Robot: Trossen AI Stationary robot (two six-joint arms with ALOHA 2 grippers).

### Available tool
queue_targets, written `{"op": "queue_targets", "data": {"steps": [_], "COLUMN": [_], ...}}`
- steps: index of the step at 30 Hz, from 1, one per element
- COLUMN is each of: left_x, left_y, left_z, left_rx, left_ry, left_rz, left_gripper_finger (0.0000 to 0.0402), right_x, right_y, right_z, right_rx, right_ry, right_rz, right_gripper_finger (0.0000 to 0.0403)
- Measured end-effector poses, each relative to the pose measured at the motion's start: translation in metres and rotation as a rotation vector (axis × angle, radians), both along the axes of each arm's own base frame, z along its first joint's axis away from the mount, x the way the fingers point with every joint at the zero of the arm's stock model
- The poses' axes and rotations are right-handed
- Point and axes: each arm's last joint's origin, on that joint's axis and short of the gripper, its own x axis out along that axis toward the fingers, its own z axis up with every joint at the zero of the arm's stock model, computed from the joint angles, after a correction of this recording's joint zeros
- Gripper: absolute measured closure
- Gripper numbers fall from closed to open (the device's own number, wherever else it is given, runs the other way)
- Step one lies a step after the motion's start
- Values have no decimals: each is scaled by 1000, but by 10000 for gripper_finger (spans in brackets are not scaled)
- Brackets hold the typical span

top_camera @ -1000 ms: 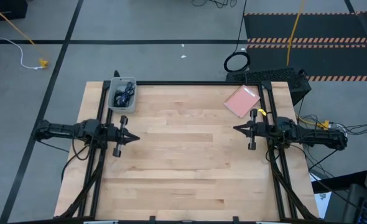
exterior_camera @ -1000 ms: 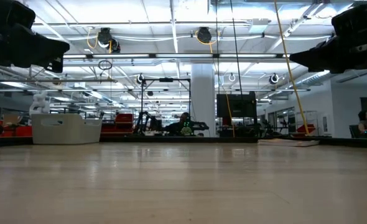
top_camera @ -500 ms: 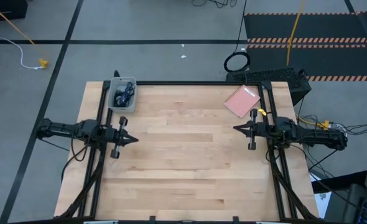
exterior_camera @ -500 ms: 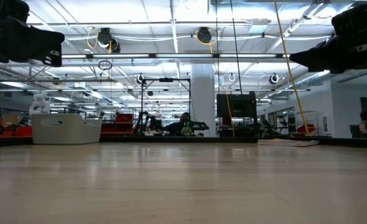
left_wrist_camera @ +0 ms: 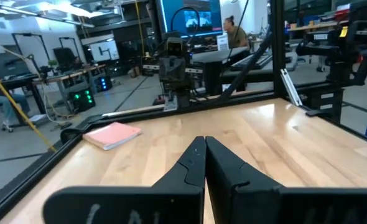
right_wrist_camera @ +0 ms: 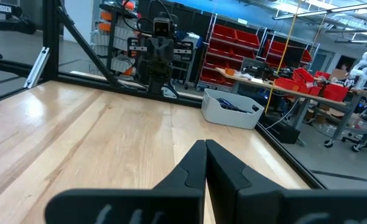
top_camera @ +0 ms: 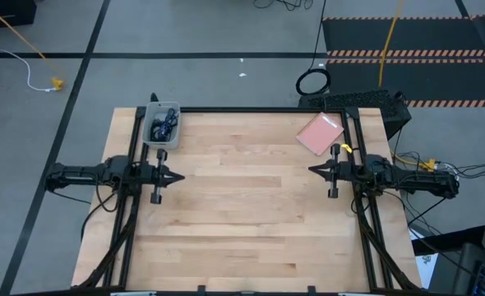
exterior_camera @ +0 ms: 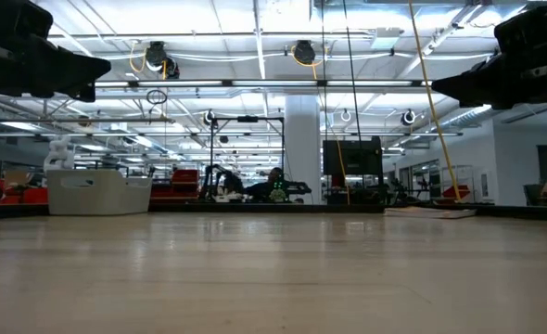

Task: Pick and place USB-C Cables
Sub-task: Return to Home Position

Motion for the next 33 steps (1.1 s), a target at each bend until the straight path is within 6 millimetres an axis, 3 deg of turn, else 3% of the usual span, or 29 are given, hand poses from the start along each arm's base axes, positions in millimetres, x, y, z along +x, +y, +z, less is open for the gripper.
{"op": "queue_targets", "data": {"steps": [33], "left_x": [1], "left_y": [1], "left_z": [-4], "left_rx": [-18], "left_ry": [42], "left_rz": [18], "left_gripper_finger": [381], "right_x": [0], "right_y": [0], "right_z": [0], "right_rx": [0], "right_ry": [0], "right_rz": [0], "right_gripper_finger": [403]}}
